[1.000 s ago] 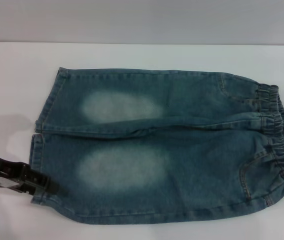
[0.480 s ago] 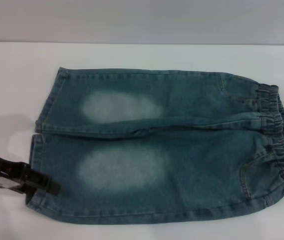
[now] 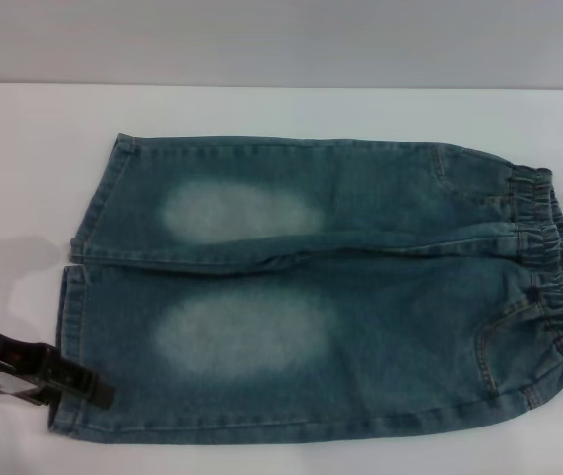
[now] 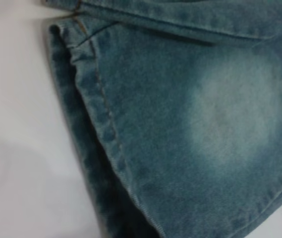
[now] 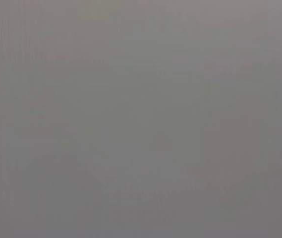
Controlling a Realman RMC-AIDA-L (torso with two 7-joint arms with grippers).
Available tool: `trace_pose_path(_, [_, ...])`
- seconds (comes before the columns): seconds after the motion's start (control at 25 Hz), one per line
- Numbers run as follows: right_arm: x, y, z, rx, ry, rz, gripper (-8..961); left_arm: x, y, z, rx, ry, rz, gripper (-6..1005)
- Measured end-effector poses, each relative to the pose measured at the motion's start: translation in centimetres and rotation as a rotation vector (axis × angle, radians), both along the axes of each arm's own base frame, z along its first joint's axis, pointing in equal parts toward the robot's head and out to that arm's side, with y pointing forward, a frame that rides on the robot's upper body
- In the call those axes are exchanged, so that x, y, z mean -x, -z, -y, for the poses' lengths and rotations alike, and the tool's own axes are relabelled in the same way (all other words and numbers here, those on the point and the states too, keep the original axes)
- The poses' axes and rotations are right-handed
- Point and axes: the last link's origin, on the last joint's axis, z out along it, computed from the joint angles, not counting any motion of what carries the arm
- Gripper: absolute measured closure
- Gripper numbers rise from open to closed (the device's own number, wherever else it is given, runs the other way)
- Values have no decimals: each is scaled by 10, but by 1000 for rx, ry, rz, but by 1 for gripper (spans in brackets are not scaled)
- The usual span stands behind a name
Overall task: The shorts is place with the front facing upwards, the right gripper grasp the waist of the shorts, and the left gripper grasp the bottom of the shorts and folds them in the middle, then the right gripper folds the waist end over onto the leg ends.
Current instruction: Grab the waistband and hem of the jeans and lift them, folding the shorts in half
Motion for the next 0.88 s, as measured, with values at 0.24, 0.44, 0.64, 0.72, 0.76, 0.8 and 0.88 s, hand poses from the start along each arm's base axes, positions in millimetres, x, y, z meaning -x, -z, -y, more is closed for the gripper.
trace_pose_path(0.24, [1,0,-1,0,-3,0,362,4,0,2,5,-7,-18,413])
trace_pose_path(0.44, [1,0,-1,0,-3,-1,362,5,2,4,12,-14,-17,416])
trace_pose_path(0.64, [1,0,-1,1,-3,-1,361,6,2,5,11,-18,-17,420])
trace_pose_path(0.72, [1,0,-1,1,-2,-1,361,6,3,5,11,-18,-17,421])
trace_pose_path(0.76, [1,0,-1,1,-2,-1,362,6,3,5,11,-18,-17,422])
trace_pose_path(0.8, [1,0,-1,1,-2,-1,362,6,4,5,12,-17,-16,422])
trace_pose_path(0.88, [1,0,-1,1,-2,0,362,6,4,5,12,-17,-16,424])
